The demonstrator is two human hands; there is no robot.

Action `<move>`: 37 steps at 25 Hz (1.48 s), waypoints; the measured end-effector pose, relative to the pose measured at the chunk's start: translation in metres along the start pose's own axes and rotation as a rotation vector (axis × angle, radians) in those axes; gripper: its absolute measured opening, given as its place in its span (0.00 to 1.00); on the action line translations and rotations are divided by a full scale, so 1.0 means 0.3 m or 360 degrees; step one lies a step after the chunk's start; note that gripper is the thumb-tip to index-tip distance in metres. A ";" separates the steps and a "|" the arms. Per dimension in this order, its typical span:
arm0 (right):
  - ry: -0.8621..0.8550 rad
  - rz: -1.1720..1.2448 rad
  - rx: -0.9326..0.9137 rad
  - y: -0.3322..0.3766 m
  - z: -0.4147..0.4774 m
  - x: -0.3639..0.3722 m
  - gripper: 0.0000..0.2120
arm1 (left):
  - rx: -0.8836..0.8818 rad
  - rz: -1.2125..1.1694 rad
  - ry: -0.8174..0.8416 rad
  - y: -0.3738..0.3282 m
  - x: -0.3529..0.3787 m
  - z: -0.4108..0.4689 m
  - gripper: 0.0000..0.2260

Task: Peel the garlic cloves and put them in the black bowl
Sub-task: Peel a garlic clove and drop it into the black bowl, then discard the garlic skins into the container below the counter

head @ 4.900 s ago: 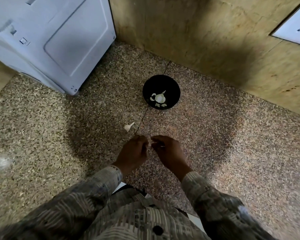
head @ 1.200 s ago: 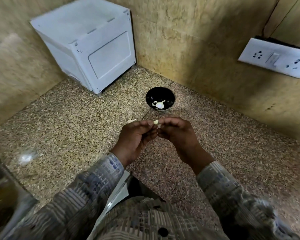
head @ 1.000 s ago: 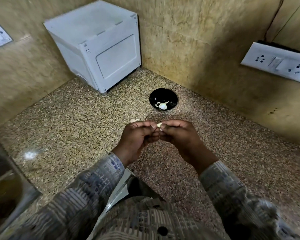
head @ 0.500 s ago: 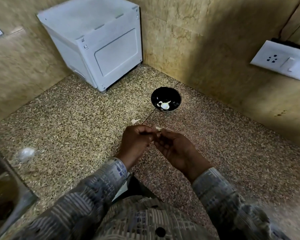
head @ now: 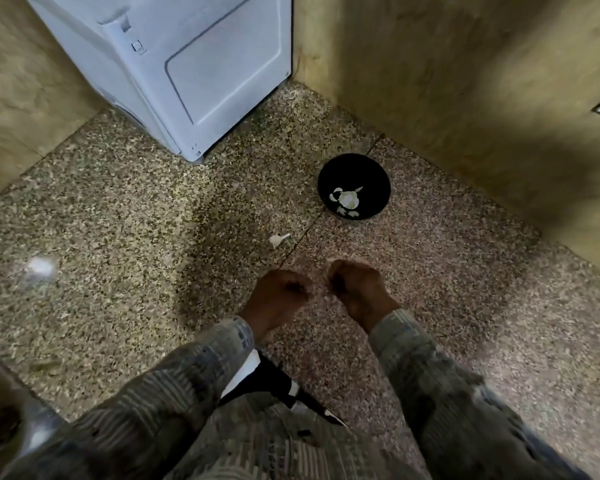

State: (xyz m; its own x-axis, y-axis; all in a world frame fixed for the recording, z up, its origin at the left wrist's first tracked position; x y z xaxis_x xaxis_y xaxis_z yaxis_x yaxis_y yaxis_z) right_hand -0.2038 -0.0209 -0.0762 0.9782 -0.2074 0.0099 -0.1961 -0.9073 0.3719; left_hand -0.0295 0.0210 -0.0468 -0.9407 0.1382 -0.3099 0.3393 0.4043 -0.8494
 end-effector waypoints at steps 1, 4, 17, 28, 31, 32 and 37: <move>-0.0079 -0.0086 -0.0064 0.028 0.017 -0.001 0.13 | -0.0172 -0.0235 -0.0021 0.042 0.006 -0.008 0.07; -0.0238 -0.0278 -0.0198 0.081 0.076 0.016 0.13 | -0.0470 -0.0789 -0.0024 0.121 0.023 -0.009 0.04; 0.0657 -0.0009 0.0056 -0.089 -0.204 0.055 0.08 | -0.0504 -0.1787 -0.0543 0.083 -0.001 -0.202 0.12; 0.1252 -0.0580 0.0005 -0.415 -0.582 0.236 0.08 | -0.0073 -0.2154 -0.1297 0.199 -0.110 -0.848 0.16; 0.1338 -0.0815 0.0019 -0.601 -0.683 0.303 0.08 | 0.0027 -0.2216 -0.1576 0.310 -0.151 -1.104 0.16; 0.1359 -0.0888 0.0035 -0.676 -0.718 0.329 0.08 | 0.0055 -0.2246 -0.1668 0.352 -0.159 -1.195 0.15; 0.1480 -0.1311 0.0085 -1.089 -0.892 0.461 0.08 | 0.0133 -0.2323 -0.2088 0.579 -0.175 -1.639 0.14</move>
State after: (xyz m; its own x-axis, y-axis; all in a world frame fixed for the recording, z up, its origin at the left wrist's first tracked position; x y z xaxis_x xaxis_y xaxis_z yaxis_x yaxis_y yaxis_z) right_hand 0.0138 0.3447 0.0522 0.4840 0.7485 0.4533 0.5174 -0.6625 0.5417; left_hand 0.0749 0.5286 0.0319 0.1166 -0.8641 0.4896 -0.5235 -0.4724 -0.7091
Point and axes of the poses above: each hand's wrist, its own z-axis towards the middle knuckle, its own x-axis out of the palm, y = z × x, the point moved 8 cm from there along z, towards the middle knuckle, and after that the axes turned 11 degrees about x, right-handed, at the moved point
